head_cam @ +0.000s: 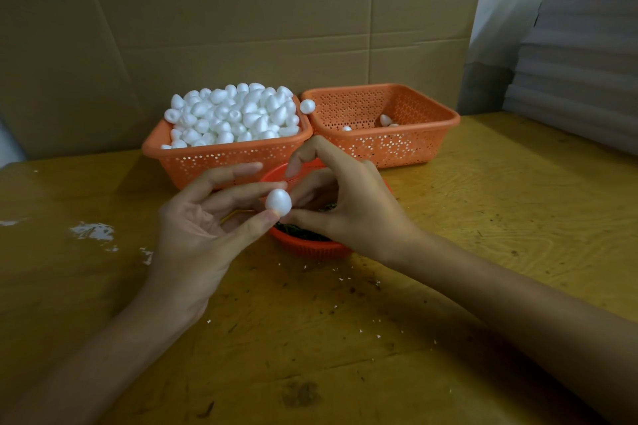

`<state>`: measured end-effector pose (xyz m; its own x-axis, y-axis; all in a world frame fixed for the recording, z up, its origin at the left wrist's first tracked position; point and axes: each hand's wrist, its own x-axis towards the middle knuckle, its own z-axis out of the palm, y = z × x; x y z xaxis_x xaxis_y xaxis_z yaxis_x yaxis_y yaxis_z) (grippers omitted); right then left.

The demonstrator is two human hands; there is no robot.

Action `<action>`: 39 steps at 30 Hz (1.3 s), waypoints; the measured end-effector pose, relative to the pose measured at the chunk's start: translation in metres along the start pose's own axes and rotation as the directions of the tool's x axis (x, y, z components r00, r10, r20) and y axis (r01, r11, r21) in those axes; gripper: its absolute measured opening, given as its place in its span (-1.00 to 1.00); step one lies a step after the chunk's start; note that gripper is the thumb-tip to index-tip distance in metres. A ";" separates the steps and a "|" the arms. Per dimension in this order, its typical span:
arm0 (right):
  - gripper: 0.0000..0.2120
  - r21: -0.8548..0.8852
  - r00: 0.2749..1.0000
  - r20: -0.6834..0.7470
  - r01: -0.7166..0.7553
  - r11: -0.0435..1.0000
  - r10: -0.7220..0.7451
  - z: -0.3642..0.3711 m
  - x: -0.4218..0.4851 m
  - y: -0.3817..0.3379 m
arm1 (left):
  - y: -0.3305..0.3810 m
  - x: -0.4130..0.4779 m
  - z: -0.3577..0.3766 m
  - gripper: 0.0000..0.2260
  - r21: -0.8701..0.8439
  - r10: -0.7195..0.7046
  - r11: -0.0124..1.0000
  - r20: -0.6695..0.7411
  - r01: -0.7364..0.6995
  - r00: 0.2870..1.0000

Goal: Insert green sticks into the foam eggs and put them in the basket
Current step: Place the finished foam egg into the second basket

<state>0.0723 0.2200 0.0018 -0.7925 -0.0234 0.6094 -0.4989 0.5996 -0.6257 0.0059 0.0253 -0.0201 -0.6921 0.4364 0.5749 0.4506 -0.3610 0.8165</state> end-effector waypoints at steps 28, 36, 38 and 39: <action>-0.54 -0.016 0.999 -0.035 0.007 1.000 -0.008 0.001 0.000 -0.001 | -0.004 0.001 -0.005 -0.45 0.078 0.051 0.996 -0.012 -0.050 0.999; -0.54 0.069 0.995 -0.014 -0.093 0.993 0.094 0.002 0.001 0.000 | -0.007 0.001 -0.007 -0.53 0.147 0.068 0.987 -0.026 -0.064 0.997; -0.55 0.183 0.986 0.015 -0.165 0.969 0.165 0.002 0.000 -0.001 | -0.008 0.000 -0.007 -0.62 0.162 0.077 0.984 -0.027 -0.071 0.997; -0.55 0.237 0.980 0.032 -0.198 0.951 0.196 0.002 0.000 -0.001 | -0.008 -0.001 -0.007 -0.66 0.173 0.076 0.983 -0.032 -0.069 0.997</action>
<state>0.0721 0.2173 0.0017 -0.8858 0.0688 0.4589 -0.4006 0.3856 -0.8312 -0.0013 0.0221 -0.0272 -0.6738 0.3809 0.6331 0.5879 -0.2427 0.7717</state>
